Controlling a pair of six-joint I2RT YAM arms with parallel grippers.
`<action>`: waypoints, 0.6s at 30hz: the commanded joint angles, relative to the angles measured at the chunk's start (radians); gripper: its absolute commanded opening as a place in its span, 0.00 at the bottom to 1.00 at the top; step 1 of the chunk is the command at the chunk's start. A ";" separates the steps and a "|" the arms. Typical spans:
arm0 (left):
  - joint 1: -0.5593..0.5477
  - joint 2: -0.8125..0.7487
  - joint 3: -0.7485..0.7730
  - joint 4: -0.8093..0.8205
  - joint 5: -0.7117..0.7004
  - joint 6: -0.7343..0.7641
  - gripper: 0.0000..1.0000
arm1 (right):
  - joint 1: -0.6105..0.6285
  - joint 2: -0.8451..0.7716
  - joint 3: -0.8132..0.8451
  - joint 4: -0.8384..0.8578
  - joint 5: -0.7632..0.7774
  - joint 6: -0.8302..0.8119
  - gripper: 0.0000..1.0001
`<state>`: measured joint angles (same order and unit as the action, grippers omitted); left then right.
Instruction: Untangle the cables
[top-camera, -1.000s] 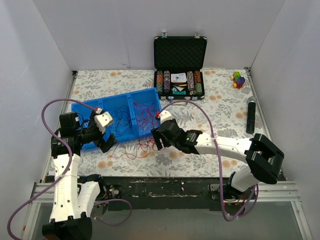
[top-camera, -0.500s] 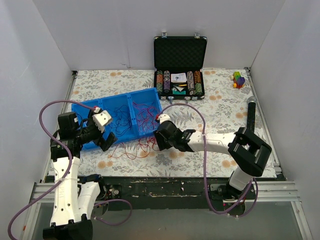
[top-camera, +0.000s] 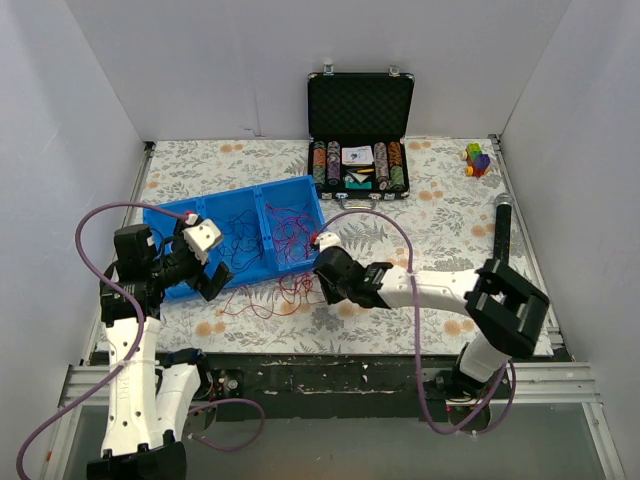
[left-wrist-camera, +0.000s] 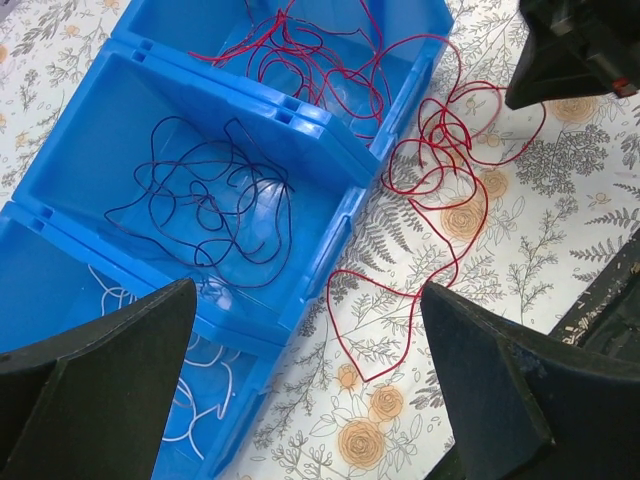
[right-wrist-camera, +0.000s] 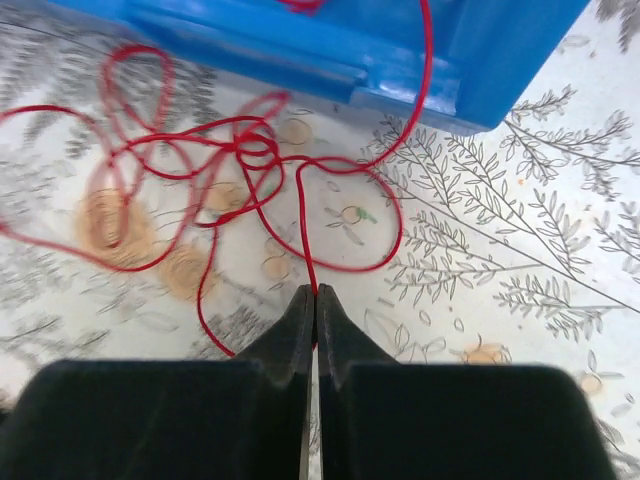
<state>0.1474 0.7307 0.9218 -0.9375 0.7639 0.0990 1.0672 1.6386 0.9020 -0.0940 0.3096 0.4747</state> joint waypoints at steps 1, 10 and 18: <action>-0.002 -0.019 -0.003 0.023 0.044 -0.028 0.95 | 0.056 -0.187 0.133 -0.087 0.085 -0.047 0.01; -0.008 -0.027 -0.046 0.029 0.317 -0.070 0.94 | 0.114 -0.333 0.469 -0.259 0.072 -0.128 0.01; -0.040 -0.063 -0.201 0.214 0.434 -0.077 0.94 | 0.119 -0.368 0.607 -0.286 -0.023 -0.154 0.01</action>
<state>0.1261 0.6899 0.7673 -0.8837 1.0885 0.0757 1.1793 1.2831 1.4498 -0.3378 0.3397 0.3504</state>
